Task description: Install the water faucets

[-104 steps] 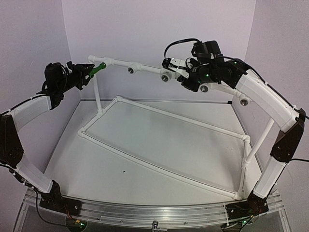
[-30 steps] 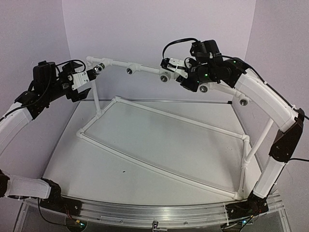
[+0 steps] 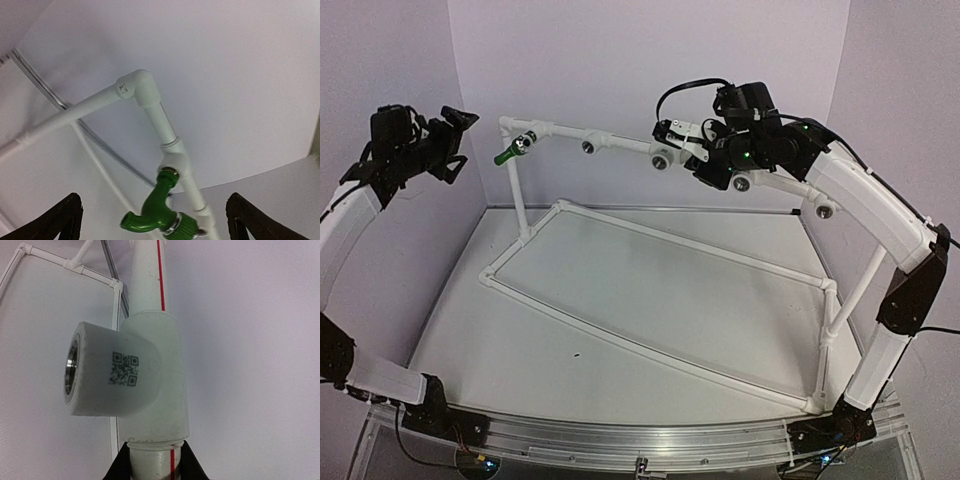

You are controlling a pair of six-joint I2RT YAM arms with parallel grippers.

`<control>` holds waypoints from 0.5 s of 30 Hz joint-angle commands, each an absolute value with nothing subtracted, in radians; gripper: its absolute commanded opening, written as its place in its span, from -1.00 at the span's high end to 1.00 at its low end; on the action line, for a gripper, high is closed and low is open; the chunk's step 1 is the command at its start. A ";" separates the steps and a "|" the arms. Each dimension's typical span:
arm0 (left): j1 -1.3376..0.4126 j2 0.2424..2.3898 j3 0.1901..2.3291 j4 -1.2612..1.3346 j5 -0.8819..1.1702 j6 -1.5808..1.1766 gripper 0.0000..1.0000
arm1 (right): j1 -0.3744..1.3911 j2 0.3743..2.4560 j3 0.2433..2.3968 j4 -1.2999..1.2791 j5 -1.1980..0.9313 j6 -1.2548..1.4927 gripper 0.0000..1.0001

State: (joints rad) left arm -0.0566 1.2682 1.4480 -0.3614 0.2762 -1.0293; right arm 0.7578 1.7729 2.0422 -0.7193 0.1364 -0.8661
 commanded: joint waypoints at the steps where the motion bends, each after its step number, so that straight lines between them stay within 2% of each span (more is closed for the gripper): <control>1: -0.050 1.166 1.106 0.204 0.378 -1.632 -0.99 | 0.778 1.770 2.044 -0.751 0.095 -0.782 1.00; 3: -0.050 1.157 1.034 0.305 0.374 -1.700 -0.99 | 0.778 1.766 2.039 -0.748 0.095 -0.782 1.00; 9: -0.052 1.159 1.091 0.275 0.398 -1.636 -0.99 | 0.778 1.766 2.036 -0.743 0.091 -0.779 1.00; 15: -0.061 1.233 1.040 0.460 0.429 -1.810 -0.95 | 0.779 1.770 2.040 -0.741 0.089 -0.778 1.00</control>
